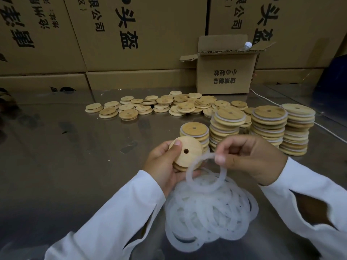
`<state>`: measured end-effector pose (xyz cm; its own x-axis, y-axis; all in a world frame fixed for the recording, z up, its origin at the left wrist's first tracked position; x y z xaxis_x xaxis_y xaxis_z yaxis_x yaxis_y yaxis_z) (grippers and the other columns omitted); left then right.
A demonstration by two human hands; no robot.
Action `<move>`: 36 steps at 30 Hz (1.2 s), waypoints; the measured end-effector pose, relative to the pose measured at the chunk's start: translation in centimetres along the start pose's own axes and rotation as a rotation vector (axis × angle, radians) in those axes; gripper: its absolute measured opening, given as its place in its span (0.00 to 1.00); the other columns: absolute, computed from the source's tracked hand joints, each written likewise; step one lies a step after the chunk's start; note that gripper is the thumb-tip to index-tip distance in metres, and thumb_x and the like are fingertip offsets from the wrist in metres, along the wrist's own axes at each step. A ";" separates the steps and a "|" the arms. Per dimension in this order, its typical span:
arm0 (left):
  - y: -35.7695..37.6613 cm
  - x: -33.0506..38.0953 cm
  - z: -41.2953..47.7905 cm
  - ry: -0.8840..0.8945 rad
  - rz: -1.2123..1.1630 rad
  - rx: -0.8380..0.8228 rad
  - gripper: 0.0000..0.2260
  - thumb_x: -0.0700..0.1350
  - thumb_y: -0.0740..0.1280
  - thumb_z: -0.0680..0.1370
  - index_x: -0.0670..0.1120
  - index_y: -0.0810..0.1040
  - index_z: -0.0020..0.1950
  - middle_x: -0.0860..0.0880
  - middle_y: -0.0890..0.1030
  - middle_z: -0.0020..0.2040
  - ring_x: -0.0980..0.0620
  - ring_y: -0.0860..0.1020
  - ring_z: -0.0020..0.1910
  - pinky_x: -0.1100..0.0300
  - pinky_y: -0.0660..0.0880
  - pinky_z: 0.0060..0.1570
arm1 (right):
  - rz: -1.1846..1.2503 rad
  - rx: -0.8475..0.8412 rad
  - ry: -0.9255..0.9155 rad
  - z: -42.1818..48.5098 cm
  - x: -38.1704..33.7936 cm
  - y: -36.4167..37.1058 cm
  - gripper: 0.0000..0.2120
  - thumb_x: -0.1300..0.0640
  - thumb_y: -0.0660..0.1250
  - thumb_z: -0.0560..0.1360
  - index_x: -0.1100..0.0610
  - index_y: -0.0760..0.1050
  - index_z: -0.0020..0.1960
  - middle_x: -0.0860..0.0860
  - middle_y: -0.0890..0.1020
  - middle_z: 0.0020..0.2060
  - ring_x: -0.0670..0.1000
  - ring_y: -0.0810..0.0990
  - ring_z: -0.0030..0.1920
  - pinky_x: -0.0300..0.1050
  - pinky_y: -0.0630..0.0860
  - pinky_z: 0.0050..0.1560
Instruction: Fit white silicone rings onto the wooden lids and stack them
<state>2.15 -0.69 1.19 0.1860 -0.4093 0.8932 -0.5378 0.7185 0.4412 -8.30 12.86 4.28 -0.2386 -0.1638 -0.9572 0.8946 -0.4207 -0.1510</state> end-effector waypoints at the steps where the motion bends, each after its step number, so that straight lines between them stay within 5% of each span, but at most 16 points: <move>1: 0.1 -0.1 -0.1 -0.004 0.013 -0.013 0.08 0.41 0.59 0.79 0.38 0.76 0.49 0.38 0.81 0.42 0.44 0.82 0.36 0.51 0.80 0.31 | 0.068 0.078 0.004 0.1 0.1 0.4 0.03 0.57 0.74 0.58 0.53 0.81 0.31 0.49 0.81 0.27 0.42 0.78 0.29 0.32 0.74 0.32; 6: 0.4 -0.1 -0.4 -0.037 0.036 -0.076 0.08 0.41 0.59 0.79 0.40 0.77 0.46 0.40 0.81 0.41 0.46 0.81 0.36 0.48 0.81 0.33 | 0.212 0.357 0.095 0.4 1.4 1.9 0.03 0.56 0.71 0.58 0.55 0.82 0.30 0.52 0.82 0.26 0.45 0.79 0.26 0.34 0.76 0.29; 11: 0.5 -0.3 -0.6 -0.104 0.071 -0.164 0.23 0.56 0.61 0.71 0.41 0.77 0.56 0.38 0.82 0.51 0.41 0.82 0.45 0.49 0.81 0.36 | 0.065 0.529 0.145 0.5 1.7 1.9 0.10 0.62 0.71 0.67 0.51 0.81 0.29 0.50 0.82 0.26 0.44 0.77 0.26 0.35 0.77 0.31; 16: 0.7 -0.6 -1.0 -0.008 0.194 -0.222 0.11 0.42 0.61 0.77 0.43 0.76 0.57 0.42 0.81 0.48 0.47 0.82 0.44 0.53 0.81 0.38 | -0.016 0.618 0.106 0.2 1.2 2.0 0.09 0.61 0.71 0.68 0.52 0.79 0.31 0.49 0.81 0.25 0.43 0.77 0.27 0.33 0.75 0.29; 26: 0.7 -0.6 -1.1 0.015 0.157 -0.248 0.11 0.43 0.57 0.79 0.45 0.76 0.58 0.41 0.80 0.53 0.44 0.80 0.49 0.51 0.81 0.43 | -0.168 0.647 0.031 0.1 1.3 2.2 0.07 0.56 0.71 0.68 0.51 0.78 0.31 0.46 0.80 0.27 0.41 0.76 0.30 0.28 0.72 0.33; 31: 0.7 -0.6 -1.2 0.038 0.150 -0.283 0.13 0.47 0.61 0.73 0.47 0.78 0.54 0.45 0.82 0.47 0.47 0.82 0.46 0.54 0.81 0.40 | -0.145 0.633 0.013 0.2 1.1 2.3 0.07 0.57 0.70 0.69 0.52 0.78 0.32 0.50 0.79 0.30 0.43 0.75 0.32 0.31 0.72 0.34; 36: 0.4 -0.6 -1.1 0.107 0.204 -0.199 0.11 0.43 0.58 0.79 0.43 0.77 0.56 0.43 0.82 0.47 0.48 0.83 0.43 0.55 0.80 0.38 | -0.175 0.591 -0.003 0.3 0.9 2.5 0.06 0.60 0.68 0.71 0.55 0.78 0.35 0.50 0.80 0.31 0.42 0.76 0.31 0.27 0.72 0.33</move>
<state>2.71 0.51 0.92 0.1824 -0.1910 0.9645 -0.4032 0.8801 0.2505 -6.41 11.44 3.10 -0.3648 -0.0498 -0.9298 0.4811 -0.8650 -0.1424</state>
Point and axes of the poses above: each hand's wrist, its own z-axis towards the middle knuckle, its own y-axis out of the palm, x = y × z, the point moved 1 cm from there along z, towards the middle knuckle
